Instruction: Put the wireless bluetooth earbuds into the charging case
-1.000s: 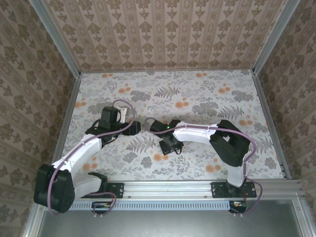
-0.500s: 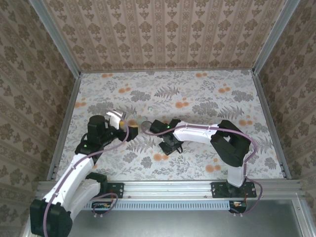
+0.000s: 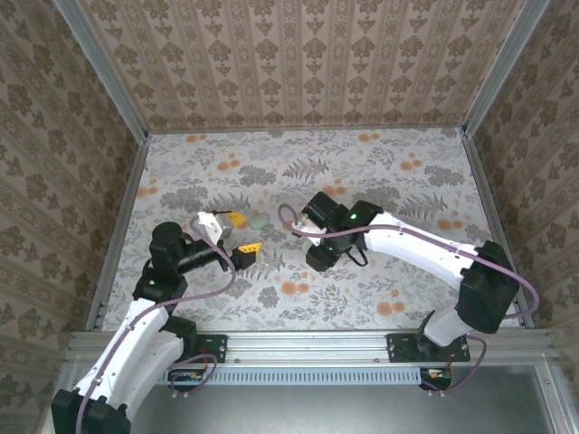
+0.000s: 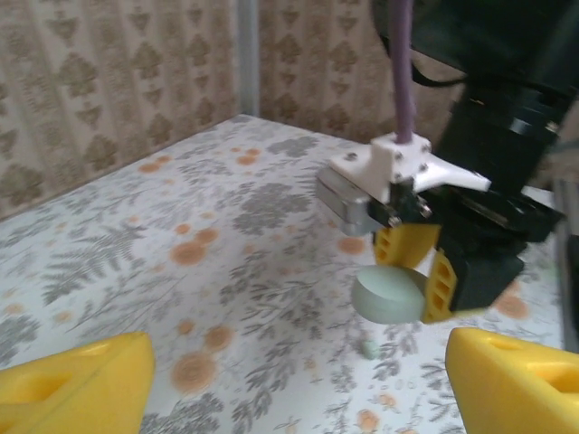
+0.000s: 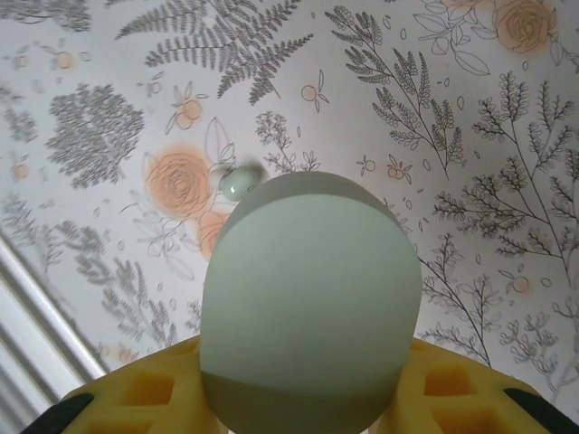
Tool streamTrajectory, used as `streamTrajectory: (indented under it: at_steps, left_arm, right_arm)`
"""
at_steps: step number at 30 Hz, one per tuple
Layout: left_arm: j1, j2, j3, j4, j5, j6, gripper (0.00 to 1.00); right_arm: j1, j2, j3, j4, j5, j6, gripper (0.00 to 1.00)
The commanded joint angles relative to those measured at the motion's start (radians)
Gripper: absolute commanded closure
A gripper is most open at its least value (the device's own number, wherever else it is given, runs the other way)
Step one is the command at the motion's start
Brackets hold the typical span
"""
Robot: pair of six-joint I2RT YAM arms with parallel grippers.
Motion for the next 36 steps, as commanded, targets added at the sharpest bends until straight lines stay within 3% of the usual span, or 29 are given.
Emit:
streamTrajectory:
  at_steps: [1, 4, 11, 19, 36]
  left_arm:
    - [-0.024, 0.043, 0.102, -0.069, 0.15, 0.094, 0.16]
    - [-0.062, 0.113, 0.181, -0.182, 0.203, 0.168, 0.16]
    - [-0.179, 0.273, 0.275, -0.223, 0.246, 0.225, 0.2]
    - [-0.251, 0.376, 0.281, -0.148, 0.256, 0.202, 0.22]
    - [-0.289, 0.553, 0.37, -0.138, 0.336, 0.187, 0.33]
  right_arm:
    - [-0.003, -0.043, 0.04, -0.108, -0.069, -0.125, 0.83]
    - [-0.003, -0.046, 0.093, -0.173, -0.077, -0.176, 0.83]
    - [-0.003, -0.041, 0.195, -0.231, -0.156, -0.241, 0.8]
    - [-0.001, -0.096, 0.16, -0.149, -0.275, -0.27, 0.8]
    - [0.004, -0.109, 0.153, -0.123, -0.292, -0.303, 0.8]
